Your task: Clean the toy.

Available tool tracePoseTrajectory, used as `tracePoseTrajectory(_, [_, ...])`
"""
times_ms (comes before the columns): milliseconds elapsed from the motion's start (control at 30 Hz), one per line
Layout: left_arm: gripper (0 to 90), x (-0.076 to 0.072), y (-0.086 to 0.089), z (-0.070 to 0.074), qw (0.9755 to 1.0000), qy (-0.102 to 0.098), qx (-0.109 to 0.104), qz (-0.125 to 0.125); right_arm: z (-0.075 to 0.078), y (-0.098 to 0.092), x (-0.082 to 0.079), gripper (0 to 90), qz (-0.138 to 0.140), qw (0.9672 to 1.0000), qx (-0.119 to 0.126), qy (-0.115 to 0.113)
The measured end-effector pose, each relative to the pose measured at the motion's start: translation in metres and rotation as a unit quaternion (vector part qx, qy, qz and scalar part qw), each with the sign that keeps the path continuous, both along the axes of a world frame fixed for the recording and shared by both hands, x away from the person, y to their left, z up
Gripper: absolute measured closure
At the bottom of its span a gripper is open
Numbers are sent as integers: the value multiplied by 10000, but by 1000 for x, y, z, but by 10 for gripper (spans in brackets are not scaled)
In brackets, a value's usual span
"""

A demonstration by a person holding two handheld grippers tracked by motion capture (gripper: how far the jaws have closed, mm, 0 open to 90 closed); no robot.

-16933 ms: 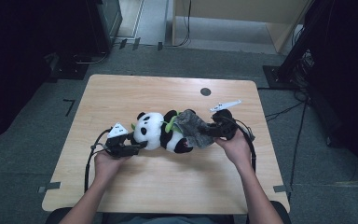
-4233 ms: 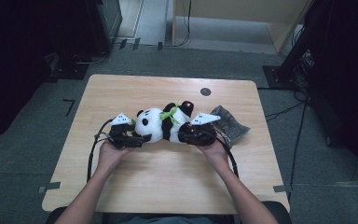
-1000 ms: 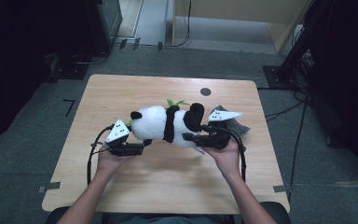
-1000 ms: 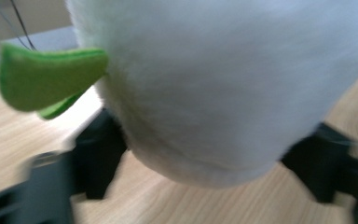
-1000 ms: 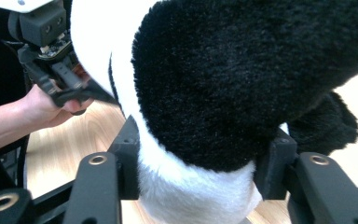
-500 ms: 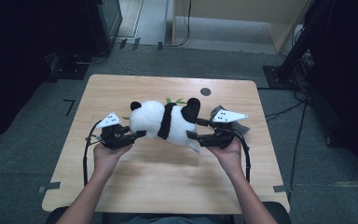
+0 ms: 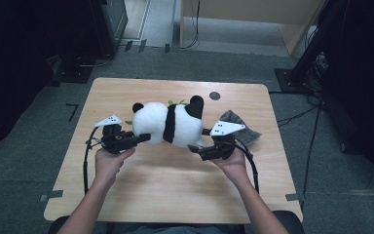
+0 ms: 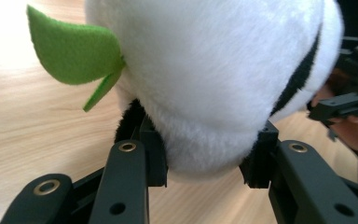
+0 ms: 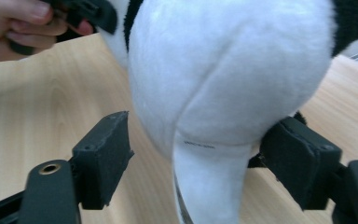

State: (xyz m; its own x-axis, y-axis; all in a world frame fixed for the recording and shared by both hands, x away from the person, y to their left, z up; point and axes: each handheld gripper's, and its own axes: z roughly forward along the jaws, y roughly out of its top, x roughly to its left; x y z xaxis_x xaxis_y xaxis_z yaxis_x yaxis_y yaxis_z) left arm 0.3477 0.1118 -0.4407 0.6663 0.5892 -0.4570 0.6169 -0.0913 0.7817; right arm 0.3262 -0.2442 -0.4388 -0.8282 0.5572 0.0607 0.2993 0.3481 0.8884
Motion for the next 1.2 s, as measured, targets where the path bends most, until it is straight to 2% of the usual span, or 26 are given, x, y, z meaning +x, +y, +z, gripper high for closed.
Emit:
tracePoseTrajectory(67, [604, -2, -5, -1, 10000, 32, 18, -74, 0, 1, -1, 291, -168, 9998, -86, -82])
tracePoseTrajectory(133, [599, -3, -10, -2, 9999, 26, 79, -80, 0, 2, 0, 367, -423, 9989, -177, -102])
tracePoseTrajectory(200, [578, -3, -13, -3, 9999, 33, 123, -79, 0, 1, -1, 462, -559, 9982, -222, -70])
tracePoseTrajectory(300, [468, -5, -15, -4, 9989, -230, 406, 33, 4, 2, -3, 513, -561, 9982, -219, 0])
tracePoseTrajectory(367, [418, -8, -19, -4, 9966, -488, 656, 45, 7, 2, -3, 507, -628, 9977, -196, 182])
tracePoseTrajectory(400, [390, -11, -23, -3, 9938, -677, 880, 58, 7, 0, -3, 499, -651, 9974, -112, 293])
tracePoseTrajectory(433, [367, -12, -25, -3, 9921, -775, 986, 50, 8, -2, -2, 487, -656, 9967, 5, 473])
tracePoseTrajectory(500, [354, -15, -30, -4, 9888, -884, 1206, 3, 9, -5, -1, 466, -695, 9952, 154, 671])
tracePoseTrajectory(533, [353, -15, -31, -4, 9895, -830, 1186, -21, 10, -7, 0, 455, -710, 9945, 225, 735])
tracePoseTrajectory(600, [356, -12, -29, -7, 9946, -512, 900, -45, 12, -11, 0, 427, -736, 9941, 353, 719])
tracePoseTrajectory(633, [358, -10, -28, -8, 9964, -385, 757, -51, 12, -13, 0, 422, -718, 9942, 439, 666])
tracePoseTrajectory(667, [363, -10, -27, -10, 9969, -328, 708, -61, 13, -14, 0, 411, -702, 9940, 508, 660])
tracePoseTrajectory(733, [366, -10, -26, -10, 9969, -326, 720, -39, 12, -15, 1, 400, -683, 9938, 538, 688])
tracePoseTrajectory(800, [365, -11, -25, -11, 9967, -295, 754, -29, 9, -14, 3, 396, -691, 9933, 464, 805])
tracePoseTrajectory(900, [364, -10, -21, -13, 9983, 42, 570, -79, 8, -13, 4, 384, -722, 9920, 473, 916])
tracePoseTrajectory(933, [364, -11, -20, -13, 9986, 94, 518, -87, 8, -13, 3, 377, -729, 9917, 539, 910])
tracePoseTrajectory(1000, [361, -12, -18, -13, 9986, 72, 526, -69, 9, -13, 3, 373, -721, 9914, 612, 902])
tracePoseTrajectory(1100, [359, -12, -18, -15, 9975, 33, 703, -40, 6, -9, 2, 365, -739, 9921, 411, 929])
tracePoseTrajectory(1200, [346, -13, -18, -17, 9971, 71, 759, 2, 2, -5, 3, 361, -760, 9921, 231, 966])
